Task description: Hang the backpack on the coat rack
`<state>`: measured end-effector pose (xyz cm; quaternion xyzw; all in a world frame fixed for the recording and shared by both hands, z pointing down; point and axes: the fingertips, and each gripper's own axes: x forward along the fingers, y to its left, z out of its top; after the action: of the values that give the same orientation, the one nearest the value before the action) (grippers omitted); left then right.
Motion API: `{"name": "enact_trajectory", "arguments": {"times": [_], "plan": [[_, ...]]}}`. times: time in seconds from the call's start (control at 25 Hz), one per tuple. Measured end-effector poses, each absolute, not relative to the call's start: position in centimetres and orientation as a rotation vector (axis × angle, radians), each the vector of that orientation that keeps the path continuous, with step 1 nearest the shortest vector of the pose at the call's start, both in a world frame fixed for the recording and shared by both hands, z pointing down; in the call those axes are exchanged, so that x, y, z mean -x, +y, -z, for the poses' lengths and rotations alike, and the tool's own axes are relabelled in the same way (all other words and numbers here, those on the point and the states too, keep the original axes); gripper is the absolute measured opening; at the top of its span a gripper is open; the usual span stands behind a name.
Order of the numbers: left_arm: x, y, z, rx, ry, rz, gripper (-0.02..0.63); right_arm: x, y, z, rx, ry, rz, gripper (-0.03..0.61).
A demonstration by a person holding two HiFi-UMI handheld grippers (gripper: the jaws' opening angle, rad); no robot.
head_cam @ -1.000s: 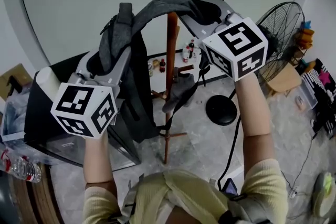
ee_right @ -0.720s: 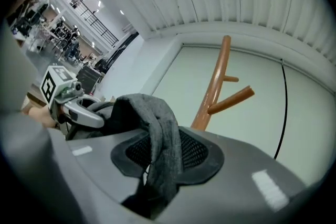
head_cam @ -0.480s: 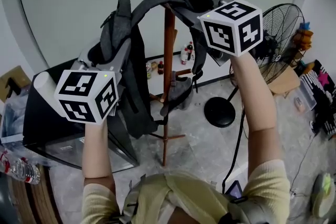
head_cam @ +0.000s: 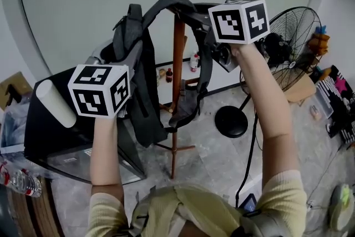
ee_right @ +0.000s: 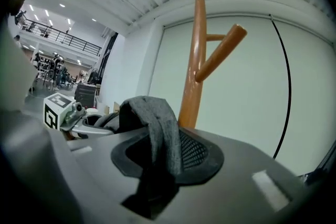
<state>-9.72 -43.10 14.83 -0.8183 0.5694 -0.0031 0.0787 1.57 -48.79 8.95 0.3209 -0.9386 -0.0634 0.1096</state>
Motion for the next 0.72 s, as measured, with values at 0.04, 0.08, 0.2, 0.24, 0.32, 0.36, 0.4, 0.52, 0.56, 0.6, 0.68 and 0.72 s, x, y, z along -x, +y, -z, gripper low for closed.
{"name": "enact_trajectory", "arguments": {"times": [0.04, 0.08, 0.2, 0.24, 0.32, 0.36, 0.4, 0.52, 0.56, 0.6, 0.68, 0.72], "plan": [[9.5, -43.2, -15.1, 2.455, 1.700, 0.017, 0.173, -1.7, -48.9, -9.2, -0.946, -2.757, 0.185, 0.117], [9.4, -43.3, -15.2, 2.458, 1.696, 0.023, 0.176, -1.8, -48.9, -9.3, -0.948, -2.757, 0.189, 0.117], [9.0, -43.5, -15.5, 2.464, 1.683, 0.027, 0.179, -1.6, -48.9, -9.4, -0.953, -2.765, 0.226, 0.120], [8.9, -43.6, -15.6, 2.470, 1.677, 0.025, 0.181, -1.5, -48.8, -9.4, -0.956, -2.767, 0.243, 0.121], [8.4, -43.7, -16.1, 2.488, 1.663, 0.017, 0.185, -1.3, -48.6, -9.5, -0.965, -2.771, 0.279, 0.126], [8.2, -43.8, -16.3, 2.498, 1.656, 0.011, 0.187, -1.2, -48.5, -9.6, -0.974, -2.769, 0.300, 0.127], [8.0, -43.8, -16.5, 2.507, 1.648, 0.006, 0.189, -1.2, -48.5, -9.7, -0.985, -2.765, 0.322, 0.129], [7.6, -44.0, -16.8, 2.524, 1.633, 0.004, 0.196, -1.3, -48.5, -9.9, -1.004, -2.758, 0.365, 0.133], [7.6, -44.0, -16.9, 2.532, 1.630, 0.004, 0.199, -1.3, -48.5, -9.9, -1.004, -2.761, 0.370, 0.135], [7.5, -44.0, -17.1, 2.542, 1.626, 0.002, 0.205, -1.2, -48.5, -10.0, -1.001, -2.766, 0.371, 0.137], [7.4, -44.0, -17.3, 2.567, 1.618, -0.018, 0.221, -1.1, -48.5, -10.1, -1.000, -2.779, 0.379, 0.140], [7.3, -44.0, -17.4, 2.578, 1.614, -0.032, 0.228, -1.0, -48.4, -10.1, -1.003, -2.786, 0.386, 0.143]]}}
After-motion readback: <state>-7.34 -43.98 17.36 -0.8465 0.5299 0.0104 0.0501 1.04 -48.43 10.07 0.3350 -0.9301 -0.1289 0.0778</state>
